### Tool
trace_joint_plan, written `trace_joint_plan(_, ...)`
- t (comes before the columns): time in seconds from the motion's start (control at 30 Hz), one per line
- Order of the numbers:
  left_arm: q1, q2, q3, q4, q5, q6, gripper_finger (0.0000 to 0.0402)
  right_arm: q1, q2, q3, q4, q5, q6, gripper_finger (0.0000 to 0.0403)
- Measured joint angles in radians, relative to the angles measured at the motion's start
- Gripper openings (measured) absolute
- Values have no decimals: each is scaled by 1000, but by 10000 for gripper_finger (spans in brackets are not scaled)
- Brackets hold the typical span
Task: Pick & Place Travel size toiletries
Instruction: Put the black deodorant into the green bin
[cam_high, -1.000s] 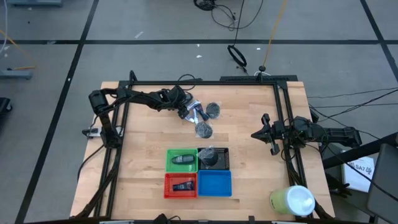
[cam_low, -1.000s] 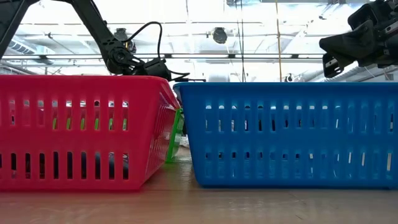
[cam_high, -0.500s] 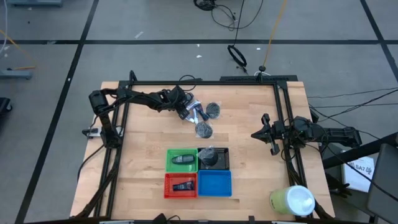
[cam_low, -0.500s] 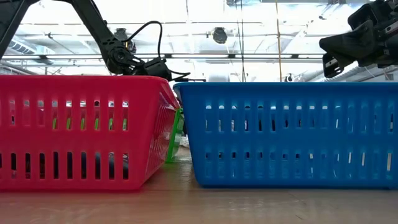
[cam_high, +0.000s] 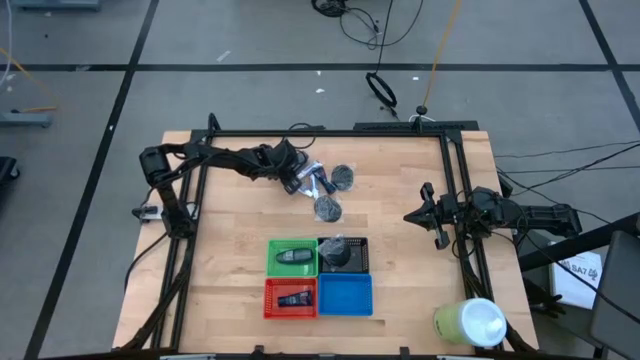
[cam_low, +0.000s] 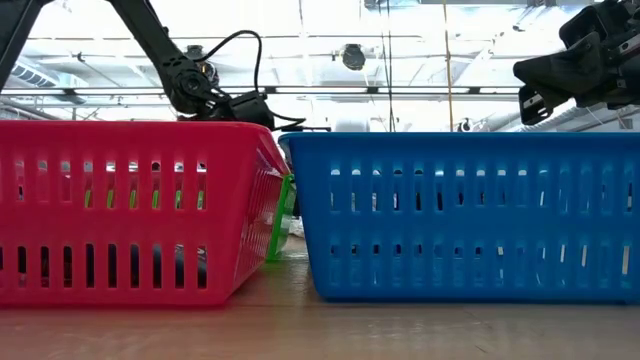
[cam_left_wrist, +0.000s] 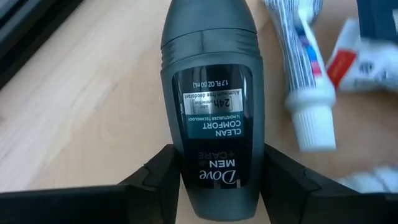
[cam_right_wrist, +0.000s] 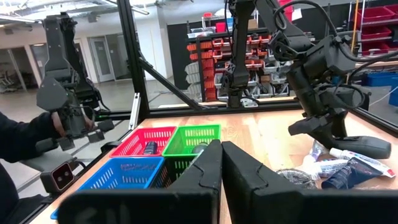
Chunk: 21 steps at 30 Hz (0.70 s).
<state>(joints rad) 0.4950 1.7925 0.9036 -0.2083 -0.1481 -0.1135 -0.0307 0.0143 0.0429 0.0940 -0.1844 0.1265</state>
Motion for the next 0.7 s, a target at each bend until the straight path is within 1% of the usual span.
trace_joint_plan(0.17,-19,-56,-5,-22,-34,2,164,0,0,0,0,0,0,0)
trace_joint_plan(0.37,-59,-133,-3,-3,-78,19,164,0,0,0,0,0,0,0)
trace_joint_plan(0.53,-91,-174,-3,0,-118,33,167,0,0,0,0,0,0,0)
trace_joint_plan(0.7,-113,-197,-2,0,-123,40,164,0,0,0,0,0,0,0)
